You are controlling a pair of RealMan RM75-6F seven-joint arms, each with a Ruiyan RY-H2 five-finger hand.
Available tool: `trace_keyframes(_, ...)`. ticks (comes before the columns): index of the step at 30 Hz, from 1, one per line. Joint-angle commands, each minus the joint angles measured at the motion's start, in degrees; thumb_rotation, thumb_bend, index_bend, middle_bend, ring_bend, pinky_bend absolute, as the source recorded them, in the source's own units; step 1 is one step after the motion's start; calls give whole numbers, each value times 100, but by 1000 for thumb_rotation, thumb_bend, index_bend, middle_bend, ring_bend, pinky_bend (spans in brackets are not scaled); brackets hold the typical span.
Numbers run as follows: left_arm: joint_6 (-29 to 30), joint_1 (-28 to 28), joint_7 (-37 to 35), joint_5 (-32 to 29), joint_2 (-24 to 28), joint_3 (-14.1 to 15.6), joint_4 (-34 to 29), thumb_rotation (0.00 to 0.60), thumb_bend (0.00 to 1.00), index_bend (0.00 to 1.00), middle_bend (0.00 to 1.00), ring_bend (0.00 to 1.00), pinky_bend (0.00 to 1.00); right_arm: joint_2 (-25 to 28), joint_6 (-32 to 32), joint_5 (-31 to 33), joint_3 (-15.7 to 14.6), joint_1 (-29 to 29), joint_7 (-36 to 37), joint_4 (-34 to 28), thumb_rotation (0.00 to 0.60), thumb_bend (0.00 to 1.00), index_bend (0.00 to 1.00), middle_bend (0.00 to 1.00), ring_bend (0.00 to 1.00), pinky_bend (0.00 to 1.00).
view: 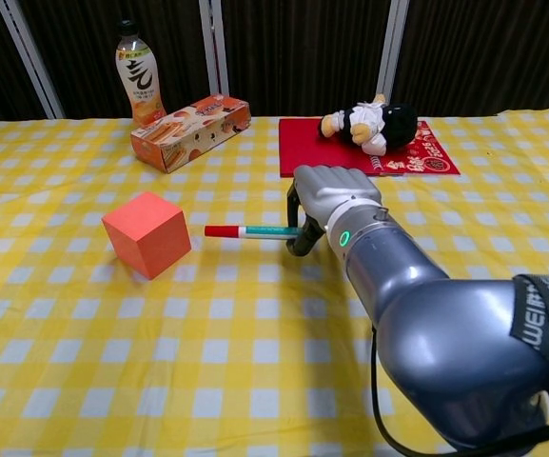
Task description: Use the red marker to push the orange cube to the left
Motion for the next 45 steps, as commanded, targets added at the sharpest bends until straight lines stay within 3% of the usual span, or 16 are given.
trace_keyframes(1,2,1,-5,1,0,-1,-4,600,0,0,0,0,0,-56,-24,24,74,67,-16,22,600,508,687,257,5,0)
trace_keyframes(16,-28,-13,-78,-50,9,-30,40,600,0,0,0,0,0,-836,-566,123,688,1006,23,921,600,508,687,257,5,0)
trace_keyframes(23,-14,-5,-56,-61,5,-34,41,600,0,0,0,0,0,-843,-573,331,610,1407,202,920,600,508,687,257,5,0)
trace_keyframes(28,-5,6,-54,-65,8,-29,38,600,0,0,0,0,0,-826,-368,302,507,1384,187,923,600,508,687,257,5,0)
trace_keyframes(38,32,23,-44,-26,11,-17,48,600,0,0,0,0,0,6,262,19,-4,504,19,0,600,508,687,257,5,0)
trace_keyframes(45,66,42,98,-15,-22,-6,37,600,0,0,0,0,0,1191,710,-231,-483,-374,-7,-1136,600,508,687,257,5,0)
